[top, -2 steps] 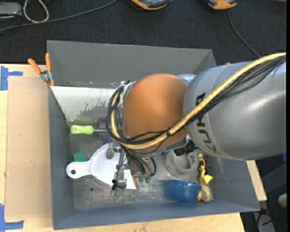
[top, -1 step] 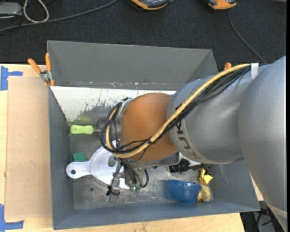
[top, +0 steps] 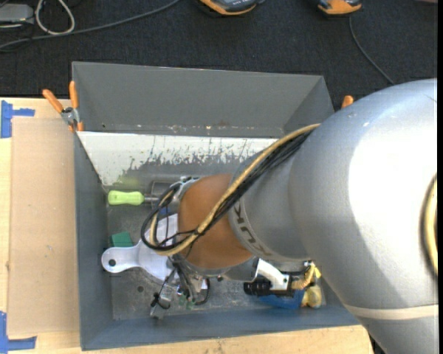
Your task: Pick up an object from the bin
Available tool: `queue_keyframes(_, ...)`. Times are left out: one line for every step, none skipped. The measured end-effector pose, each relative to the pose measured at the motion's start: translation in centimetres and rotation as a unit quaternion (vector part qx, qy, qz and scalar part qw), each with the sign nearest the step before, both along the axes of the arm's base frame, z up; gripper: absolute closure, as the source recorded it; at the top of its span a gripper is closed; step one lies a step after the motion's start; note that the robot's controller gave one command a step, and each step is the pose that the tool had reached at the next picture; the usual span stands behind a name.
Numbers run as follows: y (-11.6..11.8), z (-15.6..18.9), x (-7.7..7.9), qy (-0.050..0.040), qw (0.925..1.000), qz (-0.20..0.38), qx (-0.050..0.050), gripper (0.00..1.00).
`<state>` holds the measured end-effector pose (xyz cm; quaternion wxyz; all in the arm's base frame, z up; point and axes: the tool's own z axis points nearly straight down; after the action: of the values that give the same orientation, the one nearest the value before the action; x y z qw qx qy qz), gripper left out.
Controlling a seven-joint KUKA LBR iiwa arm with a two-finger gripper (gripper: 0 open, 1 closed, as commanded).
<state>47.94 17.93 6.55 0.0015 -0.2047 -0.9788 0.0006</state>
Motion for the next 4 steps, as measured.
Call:
queue_keyframes(-0.56, 0.38, 0.46, -0.0024, 1.0, 0.007, 0.001, 0.0)
queue_keyframes(-0.05, 0.3, 0.2, -0.0017, 1.0, 0.003, 0.001, 0.0)
queue_keyframes(-0.4, 0.33, 0.37, -0.0011, 1.0, 0.005, 0.002, 1.0)
queue_keyframes(-0.4, 0.33, 0.37, -0.0011, 1.0, 0.004, 0.002, 1.0)
